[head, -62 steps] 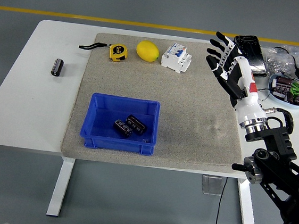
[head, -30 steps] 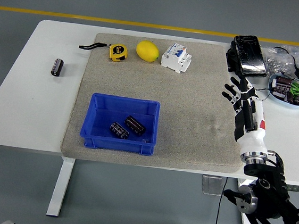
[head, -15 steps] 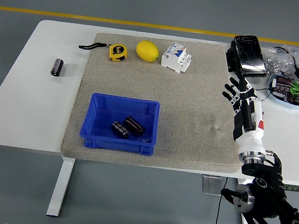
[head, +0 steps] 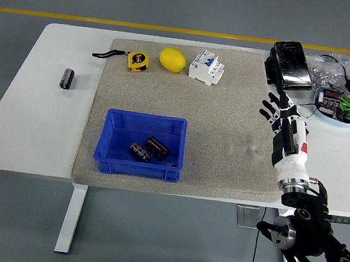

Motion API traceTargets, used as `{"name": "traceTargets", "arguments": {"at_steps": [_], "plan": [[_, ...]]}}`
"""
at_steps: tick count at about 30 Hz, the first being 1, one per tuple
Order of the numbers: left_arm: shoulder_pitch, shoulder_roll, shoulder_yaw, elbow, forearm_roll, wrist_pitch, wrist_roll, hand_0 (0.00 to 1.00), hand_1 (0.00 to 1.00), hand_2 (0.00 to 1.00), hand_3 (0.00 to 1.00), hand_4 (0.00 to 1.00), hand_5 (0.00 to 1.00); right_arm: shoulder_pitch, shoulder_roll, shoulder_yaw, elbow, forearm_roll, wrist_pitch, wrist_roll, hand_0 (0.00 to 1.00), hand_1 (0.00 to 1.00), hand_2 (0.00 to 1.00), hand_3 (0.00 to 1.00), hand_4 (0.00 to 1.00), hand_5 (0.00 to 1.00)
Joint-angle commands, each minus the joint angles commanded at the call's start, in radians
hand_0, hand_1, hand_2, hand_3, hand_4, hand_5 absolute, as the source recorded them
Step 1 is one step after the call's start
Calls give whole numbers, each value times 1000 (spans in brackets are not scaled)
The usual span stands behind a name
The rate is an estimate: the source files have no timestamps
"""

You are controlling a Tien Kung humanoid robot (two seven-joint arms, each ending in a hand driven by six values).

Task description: Pick up the battery,place it into the box

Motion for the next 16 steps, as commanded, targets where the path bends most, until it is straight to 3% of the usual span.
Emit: {"name": "traceTargets", "arguments": {"at_steps": [16], "plan": [[-8, -2, 23, 1, -42, 6, -10, 807, 770, 814, 653, 676, 535, 5, 5, 3, -16, -26, -8, 4, 815, 820, 824, 841, 998, 829]]}}
